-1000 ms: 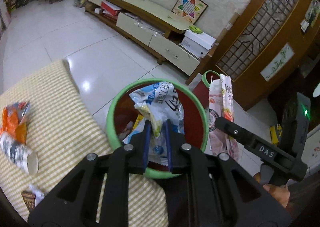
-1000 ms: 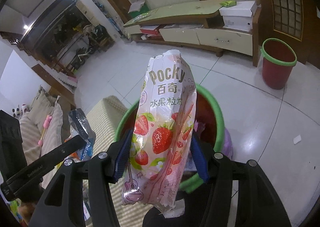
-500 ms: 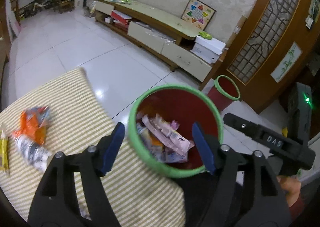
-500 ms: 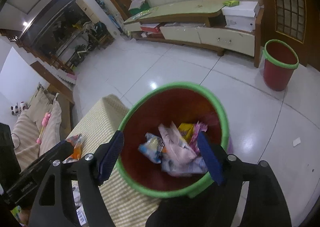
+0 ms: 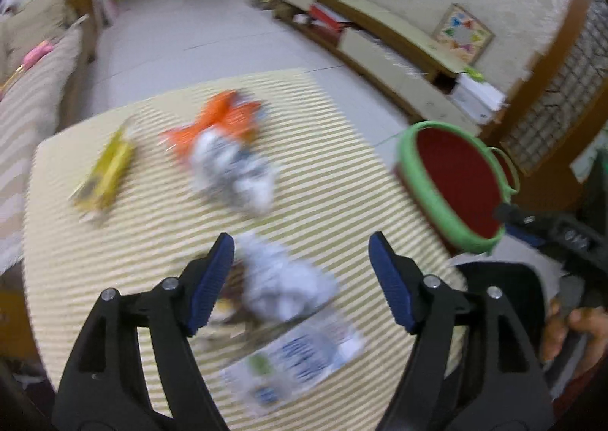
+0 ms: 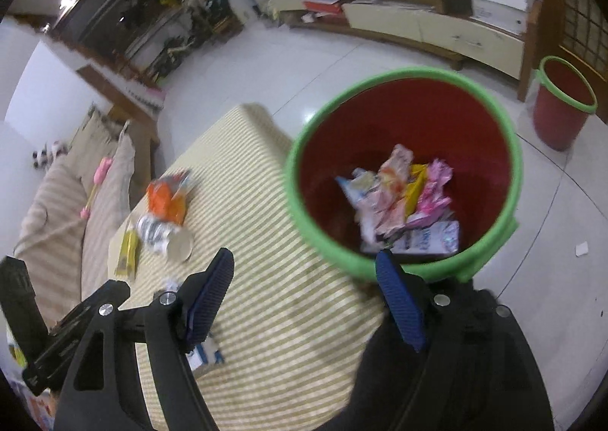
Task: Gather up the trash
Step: 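Grasp brown box with left tool while right tool grasps crumpled paper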
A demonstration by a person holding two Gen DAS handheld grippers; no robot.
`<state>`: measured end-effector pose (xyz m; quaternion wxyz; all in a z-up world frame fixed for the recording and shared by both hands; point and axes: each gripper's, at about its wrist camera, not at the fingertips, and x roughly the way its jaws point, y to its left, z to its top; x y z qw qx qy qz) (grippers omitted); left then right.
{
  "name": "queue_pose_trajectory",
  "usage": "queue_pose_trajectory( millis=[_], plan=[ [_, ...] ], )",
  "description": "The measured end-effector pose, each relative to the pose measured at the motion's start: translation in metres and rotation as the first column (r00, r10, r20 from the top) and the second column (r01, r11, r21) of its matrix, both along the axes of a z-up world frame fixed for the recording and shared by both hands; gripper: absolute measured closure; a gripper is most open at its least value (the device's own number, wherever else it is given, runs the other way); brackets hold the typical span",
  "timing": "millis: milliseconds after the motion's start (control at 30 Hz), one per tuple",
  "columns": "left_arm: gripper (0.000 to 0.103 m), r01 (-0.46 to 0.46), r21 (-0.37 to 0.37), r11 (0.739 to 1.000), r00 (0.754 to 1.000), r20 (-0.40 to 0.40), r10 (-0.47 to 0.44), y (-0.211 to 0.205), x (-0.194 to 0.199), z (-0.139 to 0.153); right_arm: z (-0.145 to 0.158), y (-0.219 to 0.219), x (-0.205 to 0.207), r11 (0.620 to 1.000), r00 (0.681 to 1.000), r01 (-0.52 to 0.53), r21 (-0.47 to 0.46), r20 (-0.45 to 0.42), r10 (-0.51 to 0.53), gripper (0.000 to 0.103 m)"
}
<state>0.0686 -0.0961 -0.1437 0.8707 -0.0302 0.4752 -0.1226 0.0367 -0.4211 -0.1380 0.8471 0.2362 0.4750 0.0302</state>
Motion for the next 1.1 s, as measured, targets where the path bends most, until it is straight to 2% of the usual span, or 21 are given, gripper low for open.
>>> queue_pose_trajectory(
  millis=[133, 233, 433, 467, 600, 633, 700, 767, 933, 1100],
  plan=[
    [0.033, -0.099, -0.025, 0.995, 0.993, -0.067, 0.097, 0.046, -0.011, -0.021, -0.006, 0.022, -0.002, 1.0, 0.999, -0.031, -0.006, -0.024, 0.03, 0.027],
    [0.033, -0.133, -0.04, 0.99, 0.986, -0.106, 0.128, 0.064, -0.017, -0.035, -0.012, 0.035, -0.007, 0.999, 0.998, -0.05, -0.012, -0.05, 0.049, 0.027],
    [0.036, -0.126, -0.063, 0.99, 0.977, -0.18, 0.113, 0.071, -0.009, -0.064, -0.011, 0.057, -0.011, 0.995, 0.993, -0.097, -0.02, -0.068, 0.096, 0.027],
    [0.039, -0.119, -0.058, 0.991, 0.977, -0.187, 0.106, 0.069, -0.005, -0.068, -0.01, 0.06, -0.012, 0.994, 0.993, -0.103, -0.022, -0.066, 0.102, 0.027],
    [0.04, -0.086, -0.04, 0.995, 0.975, -0.209, 0.076, 0.058, 0.007, -0.081, -0.006, 0.07, -0.013, 0.992, 0.991, -0.124, -0.029, -0.061, 0.122, 0.027],
    [0.041, -0.079, -0.04, 0.996, 0.975, -0.21, 0.068, 0.056, 0.009, -0.082, -0.006, 0.073, -0.013, 0.991, 0.99, -0.129, -0.03, -0.062, 0.127, 0.027],
    [0.051, -0.067, -0.048, 0.997, 0.975, -0.214, 0.055, 0.053, 0.012, -0.085, -0.005, 0.08, -0.013, 0.988, 0.987, -0.147, -0.04, -0.066, 0.144, 0.027],
    [0.055, -0.074, -0.07, 0.995, 0.975, -0.215, 0.058, 0.055, 0.013, -0.085, -0.005, 0.087, -0.013, 0.984, 0.984, -0.17, -0.053, -0.069, 0.166, 0.027],
    [0.057, -0.117, -0.103, 0.988, 0.975, -0.202, 0.095, 0.074, 0.002, -0.079, -0.006, 0.106, -0.009, 0.972, 0.972, -0.226, -0.061, -0.081, 0.22, 0.027],
    [0.057, -0.164, -0.064, 0.984, 0.973, -0.176, 0.151, 0.101, -0.022, -0.067, -0.009, 0.137, 0.005, 0.945, 0.947, -0.317, -0.084, -0.09, 0.31, 0.022]
  ],
)
